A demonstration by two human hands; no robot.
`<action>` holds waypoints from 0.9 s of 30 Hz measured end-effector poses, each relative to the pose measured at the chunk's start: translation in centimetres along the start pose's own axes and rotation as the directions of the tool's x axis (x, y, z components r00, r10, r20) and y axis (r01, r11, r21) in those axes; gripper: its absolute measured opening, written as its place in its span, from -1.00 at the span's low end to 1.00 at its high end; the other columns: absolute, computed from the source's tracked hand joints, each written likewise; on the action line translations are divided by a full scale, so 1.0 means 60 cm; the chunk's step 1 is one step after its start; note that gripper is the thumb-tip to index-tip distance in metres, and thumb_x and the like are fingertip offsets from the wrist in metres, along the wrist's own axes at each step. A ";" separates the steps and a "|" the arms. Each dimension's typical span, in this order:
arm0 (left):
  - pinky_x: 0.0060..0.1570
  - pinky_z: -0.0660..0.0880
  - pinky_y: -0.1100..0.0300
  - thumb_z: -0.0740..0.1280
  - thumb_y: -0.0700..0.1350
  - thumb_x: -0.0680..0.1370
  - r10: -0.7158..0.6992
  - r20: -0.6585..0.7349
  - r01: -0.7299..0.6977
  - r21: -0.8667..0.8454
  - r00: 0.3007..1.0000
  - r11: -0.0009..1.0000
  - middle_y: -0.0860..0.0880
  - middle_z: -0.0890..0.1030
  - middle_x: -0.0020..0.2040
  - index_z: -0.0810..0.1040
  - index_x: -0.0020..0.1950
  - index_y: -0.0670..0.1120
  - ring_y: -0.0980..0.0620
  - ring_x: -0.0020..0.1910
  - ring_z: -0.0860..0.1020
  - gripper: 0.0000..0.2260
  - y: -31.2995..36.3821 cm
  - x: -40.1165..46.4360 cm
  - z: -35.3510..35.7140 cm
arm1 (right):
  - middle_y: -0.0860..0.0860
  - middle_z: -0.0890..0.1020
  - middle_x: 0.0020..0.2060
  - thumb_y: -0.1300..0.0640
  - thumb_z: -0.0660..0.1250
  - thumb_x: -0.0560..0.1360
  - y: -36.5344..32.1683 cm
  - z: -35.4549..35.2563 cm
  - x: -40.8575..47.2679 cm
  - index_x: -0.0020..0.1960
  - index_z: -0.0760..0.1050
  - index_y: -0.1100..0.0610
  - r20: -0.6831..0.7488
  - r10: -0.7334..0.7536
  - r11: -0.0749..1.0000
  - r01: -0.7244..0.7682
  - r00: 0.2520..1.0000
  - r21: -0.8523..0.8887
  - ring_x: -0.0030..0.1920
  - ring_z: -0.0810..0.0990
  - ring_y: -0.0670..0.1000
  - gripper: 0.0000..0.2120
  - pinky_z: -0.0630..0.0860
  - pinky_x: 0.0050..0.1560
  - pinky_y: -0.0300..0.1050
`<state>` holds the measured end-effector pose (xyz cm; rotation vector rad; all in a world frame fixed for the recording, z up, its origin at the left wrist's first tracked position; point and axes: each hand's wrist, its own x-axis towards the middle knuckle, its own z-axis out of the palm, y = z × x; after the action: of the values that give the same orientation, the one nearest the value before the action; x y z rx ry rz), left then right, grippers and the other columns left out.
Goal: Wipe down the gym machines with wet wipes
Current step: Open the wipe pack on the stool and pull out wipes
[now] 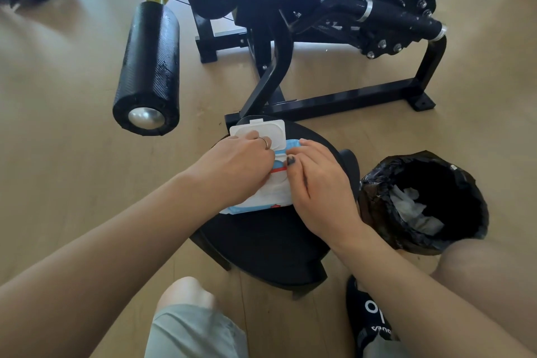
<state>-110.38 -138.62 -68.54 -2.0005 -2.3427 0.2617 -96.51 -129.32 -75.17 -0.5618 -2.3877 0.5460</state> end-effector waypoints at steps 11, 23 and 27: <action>0.11 0.38 0.24 0.08 0.04 0.69 0.042 0.041 -0.037 -0.104 0.998 0.994 -0.01 0.45 0.08 0.44 0.17 -0.05 0.11 0.00 0.31 -0.77 -0.020 -0.003 -0.008 | 0.08 0.73 0.05 0.03 0.09 0.66 -0.004 -0.001 0.000 0.07 0.68 0.22 -0.038 -0.038 0.997 0.035 0.999 -0.068 0.21 0.62 0.03 -0.57 0.35 0.41 -0.12; 0.05 0.42 0.23 0.22 -0.01 0.64 -0.078 -0.038 0.057 -0.391 0.996 0.919 0.08 0.45 0.00 0.39 -0.02 0.04 0.12 -0.04 0.40 -0.93 -0.019 -0.027 -0.005 | 0.11 0.73 0.02 0.04 0.10 0.66 -0.003 0.002 -0.001 0.03 0.68 0.25 -0.058 -0.049 0.995 0.044 0.997 -0.086 0.17 0.65 0.05 -0.58 0.38 0.39 -0.12; -0.02 0.36 0.31 0.21 0.10 0.65 -0.022 0.016 0.026 -0.286 1.000 0.958 0.10 0.40 0.09 0.47 0.13 0.02 0.14 0.03 0.40 -0.82 -0.018 -0.020 -0.018 | 0.10 0.73 0.02 0.02 0.08 0.66 -0.003 0.002 -0.001 0.03 0.68 0.24 -0.047 -0.049 0.996 0.045 0.998 -0.076 0.18 0.64 0.05 -0.55 0.39 0.42 -0.10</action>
<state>-111.06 -139.88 -67.22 -2.0890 -2.5373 -0.0728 -96.54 -129.51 -75.20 -0.5436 -2.3766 0.4187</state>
